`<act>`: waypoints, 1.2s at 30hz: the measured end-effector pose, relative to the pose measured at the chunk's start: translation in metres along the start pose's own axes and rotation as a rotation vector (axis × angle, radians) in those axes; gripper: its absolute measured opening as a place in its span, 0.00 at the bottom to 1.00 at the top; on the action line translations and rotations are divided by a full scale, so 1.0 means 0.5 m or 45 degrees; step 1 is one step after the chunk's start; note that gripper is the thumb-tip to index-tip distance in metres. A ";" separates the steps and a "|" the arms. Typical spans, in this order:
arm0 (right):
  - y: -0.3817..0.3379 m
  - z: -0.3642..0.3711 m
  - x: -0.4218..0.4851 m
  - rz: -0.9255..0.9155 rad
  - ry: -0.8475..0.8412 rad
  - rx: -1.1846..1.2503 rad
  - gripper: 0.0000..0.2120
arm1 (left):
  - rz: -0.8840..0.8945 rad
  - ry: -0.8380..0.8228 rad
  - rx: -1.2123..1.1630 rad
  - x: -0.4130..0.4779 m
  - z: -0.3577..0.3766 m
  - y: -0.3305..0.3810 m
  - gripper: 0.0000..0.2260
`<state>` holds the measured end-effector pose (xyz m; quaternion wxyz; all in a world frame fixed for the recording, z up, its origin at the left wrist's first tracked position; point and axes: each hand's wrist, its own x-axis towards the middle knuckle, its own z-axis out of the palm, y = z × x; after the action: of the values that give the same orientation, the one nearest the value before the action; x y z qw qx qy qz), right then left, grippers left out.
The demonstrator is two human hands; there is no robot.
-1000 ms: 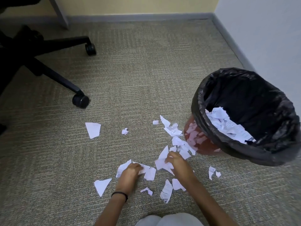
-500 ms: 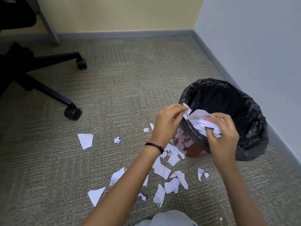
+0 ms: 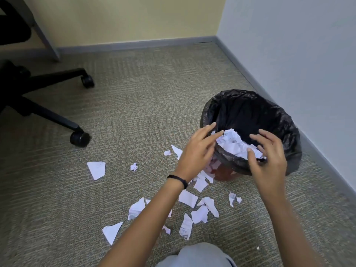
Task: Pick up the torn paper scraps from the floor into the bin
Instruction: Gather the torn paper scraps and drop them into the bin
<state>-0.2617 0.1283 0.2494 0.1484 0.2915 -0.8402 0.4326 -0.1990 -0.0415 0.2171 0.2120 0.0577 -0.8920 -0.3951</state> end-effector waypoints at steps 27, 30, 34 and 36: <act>0.350 0.180 -0.308 0.948 -0.990 -0.277 0.37 | -0.417 -1.226 0.774 -0.403 0.166 -0.265 0.43; 0.318 0.220 -0.322 0.737 -1.178 -0.336 0.44 | -0.291 -1.105 0.830 -0.439 0.170 -0.316 0.43; 0.244 0.262 -0.361 0.466 -1.341 -0.332 0.43 | -0.239 -0.960 0.858 -0.462 0.154 -0.325 0.32; 0.215 0.278 -0.383 0.354 -1.460 -0.365 0.45 | -0.331 -0.930 0.859 -0.470 0.151 -0.320 0.31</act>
<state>-0.1773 0.1333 0.0036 -0.3480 0.3427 -0.8664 0.1044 -0.0290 -0.0356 -0.0230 -0.1947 0.0917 -0.9711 -0.1028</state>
